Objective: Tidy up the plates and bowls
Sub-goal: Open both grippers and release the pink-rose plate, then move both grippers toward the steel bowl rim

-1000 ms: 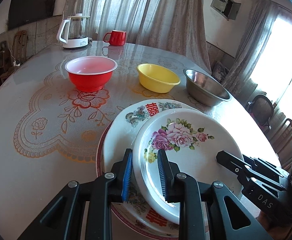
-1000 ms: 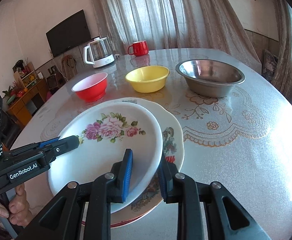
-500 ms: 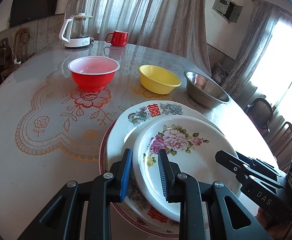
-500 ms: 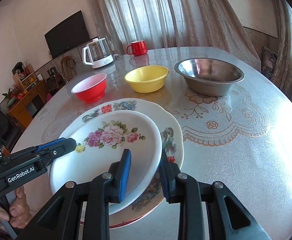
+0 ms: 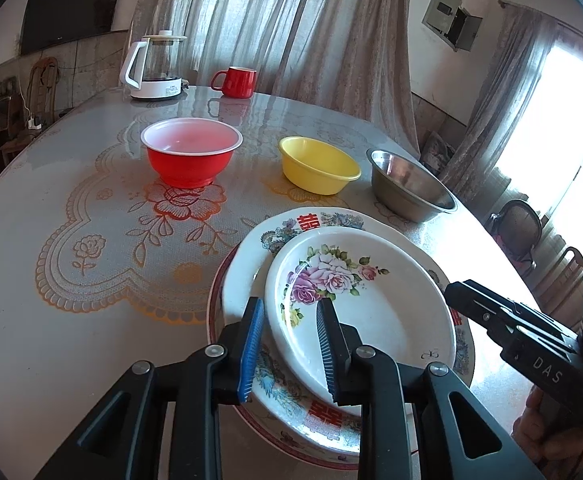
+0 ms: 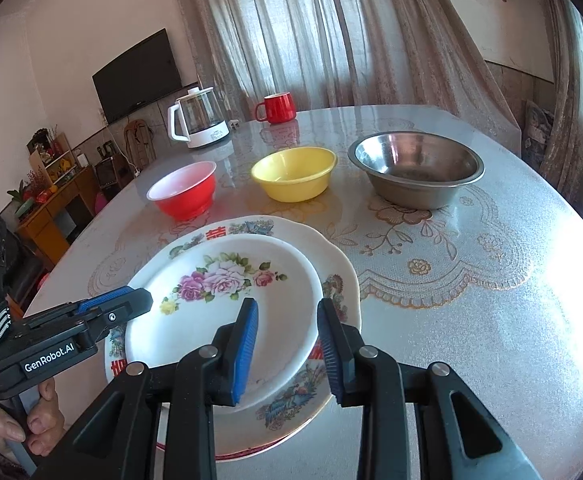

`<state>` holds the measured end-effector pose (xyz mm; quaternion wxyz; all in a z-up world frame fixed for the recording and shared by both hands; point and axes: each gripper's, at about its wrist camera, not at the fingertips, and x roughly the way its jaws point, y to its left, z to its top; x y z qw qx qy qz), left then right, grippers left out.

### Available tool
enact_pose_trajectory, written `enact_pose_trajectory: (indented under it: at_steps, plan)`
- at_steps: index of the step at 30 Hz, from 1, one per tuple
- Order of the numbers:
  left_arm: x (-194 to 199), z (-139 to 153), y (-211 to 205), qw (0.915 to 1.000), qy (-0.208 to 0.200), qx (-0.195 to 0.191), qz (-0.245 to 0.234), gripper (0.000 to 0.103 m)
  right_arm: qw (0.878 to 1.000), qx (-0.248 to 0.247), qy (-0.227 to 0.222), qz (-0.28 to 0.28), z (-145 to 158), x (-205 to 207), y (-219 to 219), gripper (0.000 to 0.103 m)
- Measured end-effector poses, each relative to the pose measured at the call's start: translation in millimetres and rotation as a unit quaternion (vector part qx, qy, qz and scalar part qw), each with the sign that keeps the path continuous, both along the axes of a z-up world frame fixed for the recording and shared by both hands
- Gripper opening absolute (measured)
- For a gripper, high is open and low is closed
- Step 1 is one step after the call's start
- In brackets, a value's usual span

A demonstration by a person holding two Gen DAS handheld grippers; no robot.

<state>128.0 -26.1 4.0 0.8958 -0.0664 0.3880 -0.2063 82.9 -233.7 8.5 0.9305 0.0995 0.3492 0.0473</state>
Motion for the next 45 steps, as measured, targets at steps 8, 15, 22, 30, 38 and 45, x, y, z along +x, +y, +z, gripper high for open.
enact_pose_trajectory:
  at_steps: [8, 15, 22, 30, 38, 45]
  plan:
    - [-8.2, 2.7, 12.5, 0.9999, -0.007, -0.01, 0.011, 0.033, 0.999, 0.021, 0.019, -0.035, 0.5, 36.9, -23.4, 0.034]
    - [-15.0, 4.3, 29.4, 0.9993, -0.012, -0.017, 0.029, 0.038, 0.991, 0.107, 0.072, -0.042, -22.7, 75.9, -41.2, 0.034]
    - [-15.6, -4.8, 40.8, 0.9988, 0.001, -0.022, 0.043, 0.039, 0.99, 0.117, 0.07, -0.037, -25.4, 74.6, -36.4, 0.036]
    - [-19.3, -6.8, 40.2, 0.9991, 0.003, -0.019, 0.039, 0.039, 0.991, 0.107, 0.067, -0.038, -23.8, 75.4, -33.0, 0.036]
    - [-18.8, -4.6, 38.0, 0.999, -0.001, 0.004, 0.044, 0.044, 0.992, 0.099, 0.062, -0.038, -23.2, 71.2, -31.6, 0.037]
    - [-19.5, 2.1, 36.0, 0.999, -0.01, 0.01, 0.042, 0.053, 0.992, 0.099, 0.066, -0.038, -24.1, 64.8, -34.1, 0.038]
